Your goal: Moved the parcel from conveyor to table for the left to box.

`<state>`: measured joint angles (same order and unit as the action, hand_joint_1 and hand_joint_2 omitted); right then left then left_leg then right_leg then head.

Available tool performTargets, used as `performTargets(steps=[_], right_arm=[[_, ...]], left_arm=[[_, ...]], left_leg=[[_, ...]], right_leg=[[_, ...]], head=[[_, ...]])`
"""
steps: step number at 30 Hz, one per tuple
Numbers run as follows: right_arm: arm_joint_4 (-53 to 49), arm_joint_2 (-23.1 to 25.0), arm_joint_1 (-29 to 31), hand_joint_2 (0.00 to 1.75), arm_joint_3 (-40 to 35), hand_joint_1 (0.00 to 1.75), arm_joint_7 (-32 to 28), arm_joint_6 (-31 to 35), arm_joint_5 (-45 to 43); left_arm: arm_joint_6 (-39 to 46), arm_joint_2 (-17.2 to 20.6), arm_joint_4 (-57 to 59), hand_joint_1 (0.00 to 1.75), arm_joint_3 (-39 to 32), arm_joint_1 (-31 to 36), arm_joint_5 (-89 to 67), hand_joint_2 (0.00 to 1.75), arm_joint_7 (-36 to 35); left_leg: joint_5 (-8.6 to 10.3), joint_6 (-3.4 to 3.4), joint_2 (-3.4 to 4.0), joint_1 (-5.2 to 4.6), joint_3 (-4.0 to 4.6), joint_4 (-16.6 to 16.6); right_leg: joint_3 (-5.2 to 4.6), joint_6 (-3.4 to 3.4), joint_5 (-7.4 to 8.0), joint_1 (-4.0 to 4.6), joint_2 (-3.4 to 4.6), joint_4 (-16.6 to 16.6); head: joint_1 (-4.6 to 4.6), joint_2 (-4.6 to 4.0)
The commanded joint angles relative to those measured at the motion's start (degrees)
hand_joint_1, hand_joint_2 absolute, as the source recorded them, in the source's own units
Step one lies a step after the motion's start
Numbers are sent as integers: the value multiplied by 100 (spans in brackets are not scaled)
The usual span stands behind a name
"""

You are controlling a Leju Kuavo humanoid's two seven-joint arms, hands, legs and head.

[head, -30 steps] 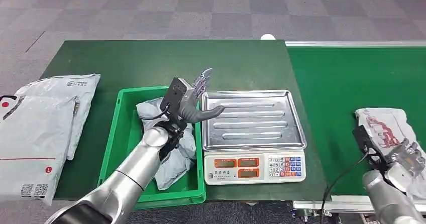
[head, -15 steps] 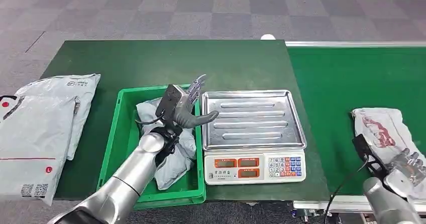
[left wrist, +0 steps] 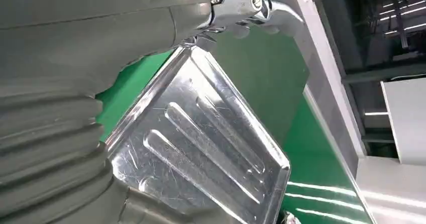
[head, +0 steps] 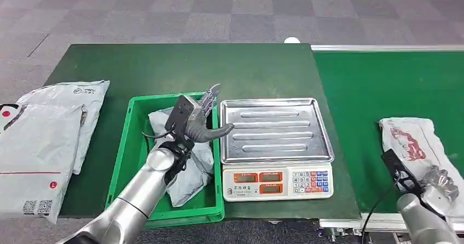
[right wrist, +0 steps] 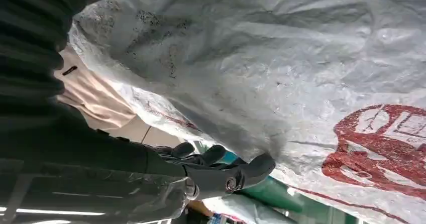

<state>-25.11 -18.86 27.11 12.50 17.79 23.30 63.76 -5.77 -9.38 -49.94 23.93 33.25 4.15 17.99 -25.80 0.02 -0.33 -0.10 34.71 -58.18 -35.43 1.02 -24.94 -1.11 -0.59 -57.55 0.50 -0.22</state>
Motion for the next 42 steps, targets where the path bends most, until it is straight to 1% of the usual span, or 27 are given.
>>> performTargets(steps=[1,6,7,8,9,10,11,12,13,14,15,16,17,20,21,24,25,26,29,31,32,33,36,39,40,41,42], right_arm=[[257,161,258,175,437,0,-7,-53,-20],[270,211,235,175,520,0,-57,-206,-57],[276,212,229,175,524,0,-9,-293,-35],[250,209,197,175,502,0,91,-297,61],[225,182,166,175,414,0,306,-357,306],[215,184,165,175,422,0,306,-346,309],[174,212,161,175,515,0,211,-376,234],[136,239,155,175,621,0,72,-442,139],[115,255,154,175,671,19,16,-444,104],[87,290,156,175,795,175,-141,-510,-25],[69,322,174,175,935,175,-361,-712,-210],[46,313,168,175,871,175,-304,-659,-122],[56,323,195,175,904,175,-353,-753,-171],[68,272,200,175,851,175,-332,-871,-114],[53,244,169,175,854,175,-351,-893,-117],[43,234,129,175,860,175,-389,-898,-134],[43,234,129,175,860,175,-389,-898,-134],[43,234,129,175,860,175,-389,-898,-134],[-14,249,65,175,863,175,-426,-891,-154],[-119,300,-58,175,872,175,-455,-833,-175],[-189,329,-108,175,879,175,-493,-788,-189],[-247,337,-120,175,856,175,-504,-754,-173],[-310,338,-82,175,845,175,-541,-774,-189],[-947,534,-46,175,761,175,-1035,-260,-317],[-1329,622,-129,175,685,175,-1058,-259,-360],[-1838,731,-269,175,575,175,-1218,-57,-404],[-2396,833,-454,175,421,175,-1181,-115,-451]], left_arm=[[2,135,113,0,-96,72,-23,175,-36],[14,169,0,0,-148,-23,-69,175,-72],[11,186,-28,0,-161,-42,-87,175,-81],[2,191,-34,0,-180,-44,-104,175,-92],[-47,182,-34,0,-198,-27,-145,175,-114],[-49,180,-36,0,-200,-22,-149,175,-116],[-75,166,-56,0,-195,-11,-184,175,-145],[-96,157,-82,0,-201,-12,-216,175,-175],[-110,152,-93,0,-201,-12,-238,175,-196],[-119,136,-120,0,-214,-14,-272,175,-240],[-125,127,-135,0,-237,-15,-291,175,-273],[-130,126,-144,0,-249,-17,-299,175,-290],[-136,128,-159,0,-259,-30,-301,175,-305],[-186,122,-174,0,-296,-39,-295,175,-341],[-231,111,-180,0,-315,-41,-284,175,-353],[-237,101,-181,0,-317,-44,-287,175,-358],[-237,101,-181,0,-317,-44,-287,175,-358],[-237,101,-181,0,-317,-44,-287,175,-358],[-248,92,-176,0,-305,-62,-313,175,-367],[-250,58,-149,0,-307,-90,-348,175,-361],[-258,44,-107,0,-286,-72,-387,175,-355],[-250,19,-62,0,-294,-12,-409,175,-350],[-252,11,-28,0,-303,64,-422,175,-370],[-163,20,-61,0,-346,57,-511,175,-473],[-130,17,-68,0,-369,32,-544,175,-489],[-101,1,-41,0,-397,11,-569,175,-500],[-83,-15,18,0,-409,8,-604,175,-487]], left_leg=[[-5,-5,19,5,-21,7],[-5,-5,18,5,-22,8],[-8,-6,24,6,-30,11],[-5,-4,16,4,-17,6],[-7,-6,21,6,-26,10],[-8,-8,24,7,-36,15],[-6,-6,16,7,-21,7],[-6,-7,17,6,-30,11],[-4,-5,12,5,-16,5],[-7,-6,15,7,-27,9],[-4,-4,11,5,-14,4],[-7,-5,19,7,-24,7],[-8,-6,24,6,-31,11],[-4,-4,17,2,-16,5],[-4,-6,19,3,-25,10],[-5,-7,16,6,-30,12],[-4,-5,10,6,-19,5],[-5,-7,16,8,-33,12],[-4,-5,10,6,-22,6],[-6,-8,14,8,-41,17],[-4,-5,5,7,-26,9],[-5,-6,9,9,-37,14],[-4,-3,5,7,-19,4],[-5,-5,17,6,-26,6],[-4,-4,18,3,-15,2],[-6,-6,26,6,-21,3],[-4,-5,25,1,-12,3]], right_leg=[[16,-8,2,6,20,11],[18,-8,2,6,19,11],[24,-10,2,7,26,15],[12,-6,1,4,17,8],[21,-9,1,7,22,12],[29,-11,1,7,26,17],[18,-8,1,7,17,10],[25,-10,0,7,18,14],[13,-7,1,5,13,7],[25,-10,1,8,17,15],[11,-6,1,6,11,7],[20,-8,1,8,20,12],[24,-10,2,7,26,15],[12,-6,2,3,17,7],[20,-9,2,3,20,10],[29,-10,1,7,17,15],[18,-7,1,7,10,9],[31,-11,2,9,17,17],[21,-7,0,7,10,10],[39,-11,0,9,14,21],[27,-7,0,8,6,14],[37,-9,0,10,10,21],[20,-6,0,8,6,9],[23,-7,2,7,18,12],[11,-5,2,4,18,4],[16,-8,4,7,27,8],[6,-6,4,1,26,3]], head=[[0,0],[0,0],[0,0],[0,0],[0,0],[0,0],[0,0],[0,0],[0,0],[0,0],[0,0],[0,0],[0,0],[0,0],[0,0],[0,0],[0,0],[0,0],[0,0],[0,0],[0,0],[0,0],[0,0],[0,0],[0,0],[0,0],[0,0]])
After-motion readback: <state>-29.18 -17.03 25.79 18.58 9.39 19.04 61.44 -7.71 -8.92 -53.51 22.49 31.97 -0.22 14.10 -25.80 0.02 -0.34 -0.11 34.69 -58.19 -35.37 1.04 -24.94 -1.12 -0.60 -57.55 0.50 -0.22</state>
